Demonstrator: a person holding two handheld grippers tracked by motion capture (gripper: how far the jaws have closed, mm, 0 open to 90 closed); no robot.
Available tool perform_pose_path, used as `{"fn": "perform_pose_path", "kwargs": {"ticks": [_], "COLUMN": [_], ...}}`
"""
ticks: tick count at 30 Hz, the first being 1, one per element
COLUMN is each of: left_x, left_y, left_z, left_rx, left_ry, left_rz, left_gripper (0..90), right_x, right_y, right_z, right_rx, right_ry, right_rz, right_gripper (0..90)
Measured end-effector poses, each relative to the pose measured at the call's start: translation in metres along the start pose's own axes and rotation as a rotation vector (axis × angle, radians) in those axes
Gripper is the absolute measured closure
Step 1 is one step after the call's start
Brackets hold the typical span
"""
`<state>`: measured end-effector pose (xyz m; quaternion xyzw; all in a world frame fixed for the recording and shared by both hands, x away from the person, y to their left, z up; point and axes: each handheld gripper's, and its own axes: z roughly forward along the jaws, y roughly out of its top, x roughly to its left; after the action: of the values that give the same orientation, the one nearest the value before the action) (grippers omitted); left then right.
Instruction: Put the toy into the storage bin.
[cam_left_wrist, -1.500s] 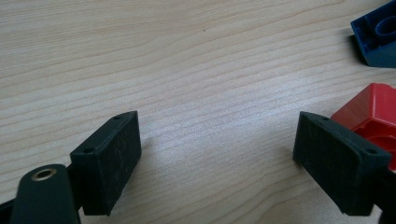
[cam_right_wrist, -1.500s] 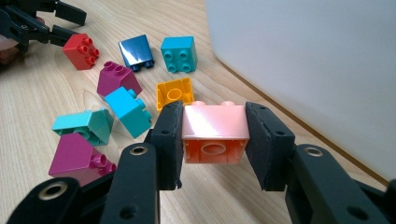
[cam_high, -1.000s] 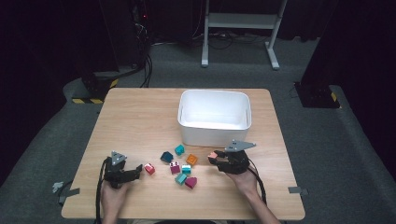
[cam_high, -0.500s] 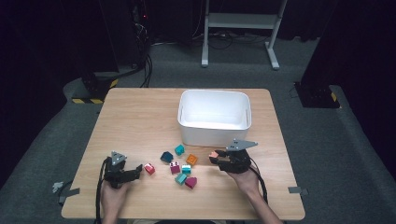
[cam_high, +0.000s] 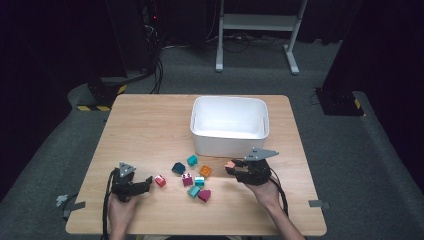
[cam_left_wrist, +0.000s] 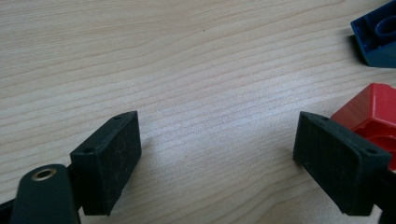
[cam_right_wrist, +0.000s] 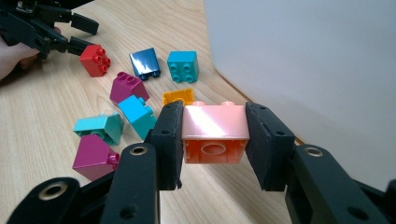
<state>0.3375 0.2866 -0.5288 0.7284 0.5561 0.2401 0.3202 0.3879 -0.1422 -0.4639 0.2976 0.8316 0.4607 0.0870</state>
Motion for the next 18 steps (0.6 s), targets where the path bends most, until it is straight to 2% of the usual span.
{"fn": "perform_pose_path", "kwargs": {"ticks": [18], "left_x": [0.0], "left_y": [0.0], "left_z": [0.0], "left_rx": [0.0], "left_ry": [0.0], "left_rz": [0.0], "left_gripper": [15.2], "right_x": [0.003], "right_y": [0.012], "right_z": [-0.011], "right_rx": [-0.012], "right_ry": [0.01], "right_rz": [-0.024], "right_gripper": [59.0]}}
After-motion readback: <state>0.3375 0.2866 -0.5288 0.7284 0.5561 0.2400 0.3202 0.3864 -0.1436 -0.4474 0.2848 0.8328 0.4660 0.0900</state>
